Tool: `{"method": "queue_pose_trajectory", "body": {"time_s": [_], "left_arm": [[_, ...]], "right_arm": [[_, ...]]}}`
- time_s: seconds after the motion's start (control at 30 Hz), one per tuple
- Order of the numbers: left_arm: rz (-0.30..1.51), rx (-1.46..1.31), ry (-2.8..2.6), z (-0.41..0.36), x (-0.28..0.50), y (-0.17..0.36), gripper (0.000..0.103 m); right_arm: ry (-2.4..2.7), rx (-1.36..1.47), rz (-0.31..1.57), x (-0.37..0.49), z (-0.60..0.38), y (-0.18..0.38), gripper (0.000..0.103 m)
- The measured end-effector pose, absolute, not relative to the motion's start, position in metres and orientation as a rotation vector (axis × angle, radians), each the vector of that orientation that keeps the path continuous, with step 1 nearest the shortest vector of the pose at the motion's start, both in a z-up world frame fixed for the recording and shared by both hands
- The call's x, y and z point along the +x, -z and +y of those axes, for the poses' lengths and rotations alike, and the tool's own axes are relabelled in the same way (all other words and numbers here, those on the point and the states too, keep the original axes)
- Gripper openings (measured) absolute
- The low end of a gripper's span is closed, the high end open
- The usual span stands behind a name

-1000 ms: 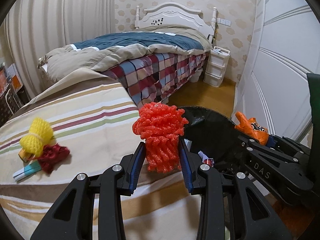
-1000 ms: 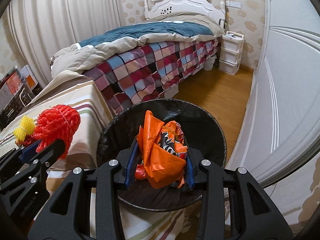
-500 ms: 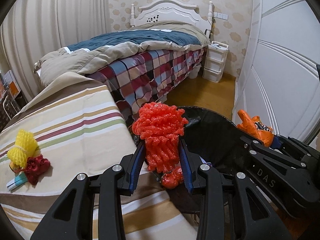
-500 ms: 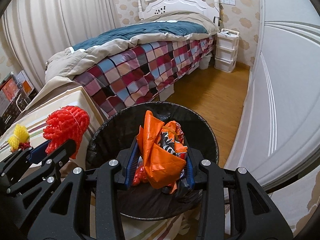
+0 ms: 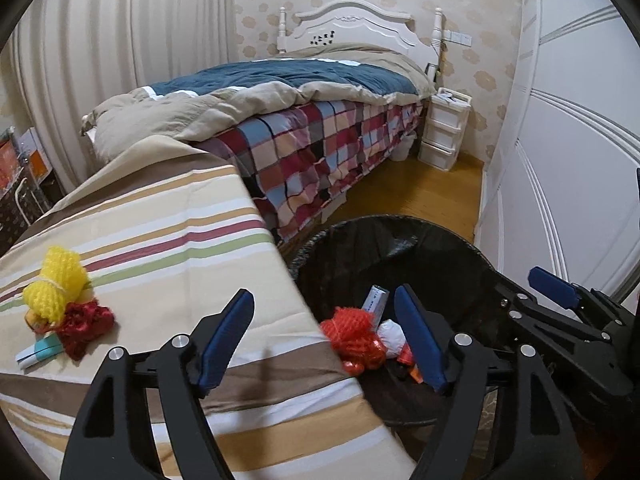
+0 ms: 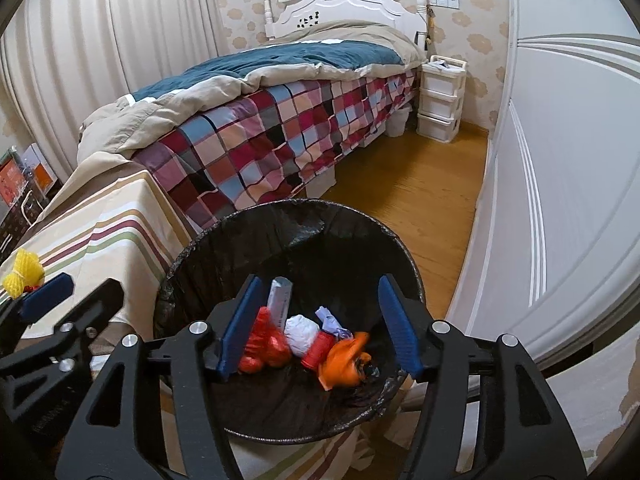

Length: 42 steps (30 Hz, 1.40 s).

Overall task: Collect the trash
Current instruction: 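Move both open grippers back over the remaining trash on the table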

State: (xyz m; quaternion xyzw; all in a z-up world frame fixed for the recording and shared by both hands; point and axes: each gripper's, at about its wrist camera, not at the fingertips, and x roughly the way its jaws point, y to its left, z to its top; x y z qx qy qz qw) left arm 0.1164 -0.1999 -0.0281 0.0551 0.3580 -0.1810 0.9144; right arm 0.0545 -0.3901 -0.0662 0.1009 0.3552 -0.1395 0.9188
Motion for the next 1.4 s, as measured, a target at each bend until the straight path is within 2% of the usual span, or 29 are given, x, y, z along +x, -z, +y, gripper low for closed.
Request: {"method": "queue_pose_trajectory", "body": {"time_s": [0.17,0.27,0.73,1.4], "left_arm": [[0.730,0.119,0.343,-0.185,0.112,0.027,0.075],[0.715,0.126,0.314,-0.171,0.109,0.026,0.076],[0.742,0.087,0.150,-0.074,0.096,0.026,0.076],[0.783,-0.037,-0.108,0.037,0.117,0.028,0.076]], "right_arm": [[0.287,0.204,0.728,0.052,-0.387,0.066,0.061],[0.282,0.203,0.722,0.051,-0.383,0.066,0.067],[0.138,0.164,0.738,0.055,-0.310,0.058,0.068],[-0.026,0.065,0.811,0.069,-0.222,0.063,0.068]]}}
